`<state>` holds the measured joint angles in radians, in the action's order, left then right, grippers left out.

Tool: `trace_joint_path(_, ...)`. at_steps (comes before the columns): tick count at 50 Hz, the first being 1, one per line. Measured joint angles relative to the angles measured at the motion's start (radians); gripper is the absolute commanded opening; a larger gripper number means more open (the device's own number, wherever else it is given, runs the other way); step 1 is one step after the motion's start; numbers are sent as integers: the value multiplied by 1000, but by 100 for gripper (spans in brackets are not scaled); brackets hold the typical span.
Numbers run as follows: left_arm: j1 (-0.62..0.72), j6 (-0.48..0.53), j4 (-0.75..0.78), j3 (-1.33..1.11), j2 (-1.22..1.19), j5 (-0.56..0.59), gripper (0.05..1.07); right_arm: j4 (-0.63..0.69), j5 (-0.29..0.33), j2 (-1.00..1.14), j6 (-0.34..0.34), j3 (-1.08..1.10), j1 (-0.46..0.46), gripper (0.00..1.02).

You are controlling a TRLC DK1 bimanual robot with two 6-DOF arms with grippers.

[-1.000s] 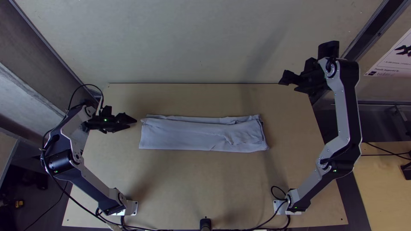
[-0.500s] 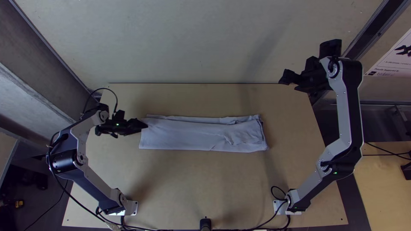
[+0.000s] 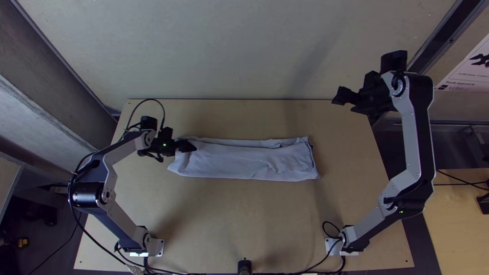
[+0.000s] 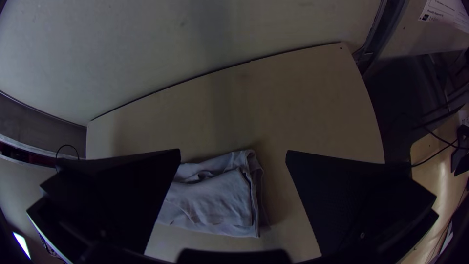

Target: Fold the t-shirt

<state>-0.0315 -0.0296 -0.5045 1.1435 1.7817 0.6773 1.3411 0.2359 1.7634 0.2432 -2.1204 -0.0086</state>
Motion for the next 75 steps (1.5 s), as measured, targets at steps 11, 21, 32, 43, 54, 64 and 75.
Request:
trace_joint_path(11, 126, -61, 51, 2, -15, -142, 87, 0, 4, -33, 0, 80, 18, 99)
trace_joint_path(21, 195, -92, 59, 11, -14, -232, 8, -46, 19, -85, 19, 199, 48, 99)
trace_joint_path(32, 171, -109, 12, 30, -8, -259, 8, -92, 19, -128, 33, 292, 56, 99)
trace_joint_path(43, 2, -41, -147, 96, 1, -274, 8, -134, 19, -159, 37, 360, 61, 99)
trace_joint_path(54, -187, 79, -243, 188, 11, -339, 8, -165, 19, -192, 37, 425, 61, 99)
trace_joint_path(64, -328, 226, -333, 282, 14, -433, 8, -182, 19, -211, 38, 459, 61, 99)
trace_joint_path(75, -418, 324, -513, 435, 14, -511, 8, -186, 19, -220, 45, 465, 61, 99)
